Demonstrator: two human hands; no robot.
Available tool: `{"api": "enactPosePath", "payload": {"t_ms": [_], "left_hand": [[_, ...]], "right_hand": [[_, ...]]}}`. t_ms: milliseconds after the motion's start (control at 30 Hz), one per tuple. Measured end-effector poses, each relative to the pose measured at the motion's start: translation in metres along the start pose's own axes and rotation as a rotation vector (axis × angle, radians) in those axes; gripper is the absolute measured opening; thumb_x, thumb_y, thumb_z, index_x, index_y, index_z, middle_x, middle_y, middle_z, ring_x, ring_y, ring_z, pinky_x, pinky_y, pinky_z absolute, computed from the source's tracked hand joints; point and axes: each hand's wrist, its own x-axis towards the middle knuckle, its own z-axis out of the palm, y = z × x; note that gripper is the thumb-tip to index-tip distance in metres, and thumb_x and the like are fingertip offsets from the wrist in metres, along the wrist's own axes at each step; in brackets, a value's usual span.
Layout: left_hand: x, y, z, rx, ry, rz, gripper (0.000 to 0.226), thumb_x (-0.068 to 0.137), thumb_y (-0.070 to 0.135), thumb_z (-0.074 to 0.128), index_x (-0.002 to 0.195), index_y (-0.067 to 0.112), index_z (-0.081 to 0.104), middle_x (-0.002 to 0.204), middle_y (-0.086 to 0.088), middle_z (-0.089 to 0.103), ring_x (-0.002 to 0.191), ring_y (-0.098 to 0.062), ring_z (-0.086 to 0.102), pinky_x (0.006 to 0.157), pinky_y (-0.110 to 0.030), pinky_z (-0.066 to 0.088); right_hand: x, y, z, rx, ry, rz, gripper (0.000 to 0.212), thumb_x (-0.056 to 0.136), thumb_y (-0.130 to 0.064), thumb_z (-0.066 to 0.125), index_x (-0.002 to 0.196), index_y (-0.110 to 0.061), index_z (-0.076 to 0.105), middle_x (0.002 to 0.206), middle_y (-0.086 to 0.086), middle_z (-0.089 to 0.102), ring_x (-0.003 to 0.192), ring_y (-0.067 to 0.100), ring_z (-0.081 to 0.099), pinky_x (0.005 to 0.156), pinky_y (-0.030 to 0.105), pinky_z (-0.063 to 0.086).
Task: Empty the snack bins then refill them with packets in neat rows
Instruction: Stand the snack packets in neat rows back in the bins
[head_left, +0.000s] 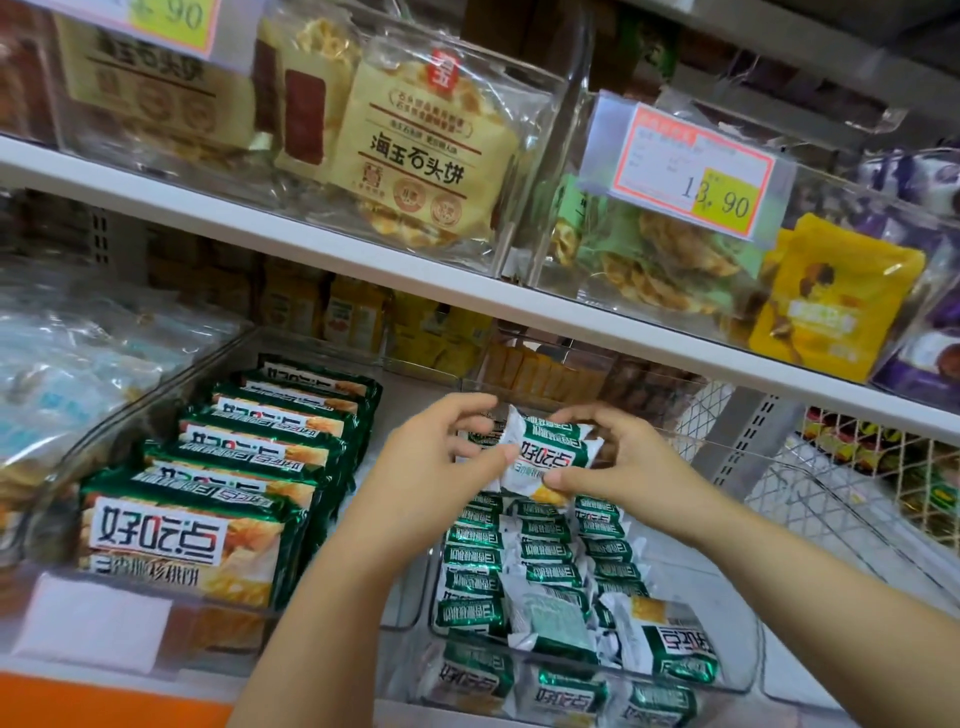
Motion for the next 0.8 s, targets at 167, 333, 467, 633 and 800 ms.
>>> {"api": "enactPosePath", "payload": {"t_ms": [167,333,467,633,800], "left_hand": [[0.004,-0.017,-0.008,0.116,0.081,-0.074,0.01,0.093,0.021,0.057,0.096,0.029,0.063,0.083,0.01,0.061,0.072,-0.002,0.055,0.068,-0.02,0.044],[0.007,-0.023,-0.008,0.09,0.09,-0.084,0.013,0.091,0.019,0.059,0.088,0.03,0.063,0.078,0.009,0.06,0.064,0.0,0.051,0.065,-0.021,0.04],[0.009,-0.027,-0.007,0.061,0.095,-0.089,0.014,0.09,0.017,0.059,0.09,0.03,0.064,0.077,0.011,0.06,0.061,0.001,0.051,0.063,-0.021,0.039],[0.009,-0.027,-0.005,0.084,0.118,-0.085,0.016,0.091,0.016,0.058,0.089,0.03,0.064,0.072,0.013,0.059,0.056,0.004,0.05,0.06,-0.019,0.038],[0.008,-0.016,-0.003,0.249,0.114,-0.026,0.018,0.094,0.015,0.05,0.092,0.028,0.063,0.069,0.011,0.057,0.053,0.002,0.05,0.053,-0.019,0.04]], "right_hand": [[0.025,0.037,0.029,-0.142,-0.023,0.035,0.044,0.074,-0.022,0.081,0.102,-0.041,0.053,0.118,0.002,0.063,0.093,0.024,0.068,0.089,0.047,0.052],[0.045,0.049,0.062,-0.282,-0.024,-0.019,0.048,0.078,-0.03,0.077,0.12,-0.039,0.055,0.127,-0.004,0.047,0.114,0.011,0.048,0.098,0.024,0.036],[0.041,0.057,0.066,-0.386,-0.075,-0.003,0.057,0.082,-0.036,0.072,0.135,-0.032,0.05,0.121,-0.006,0.038,0.118,0.012,0.04,0.1,0.022,0.03],[0.041,0.053,0.069,-0.578,-0.08,0.026,0.065,0.084,-0.052,0.064,0.142,-0.039,0.038,0.129,0.0,0.038,0.124,0.022,0.039,0.103,0.038,0.038],[0.022,0.025,0.026,-0.551,-0.043,-0.059,0.048,0.087,-0.043,0.064,0.133,-0.035,0.051,0.132,-0.002,0.051,0.122,0.014,0.046,0.1,0.028,0.038]]}}
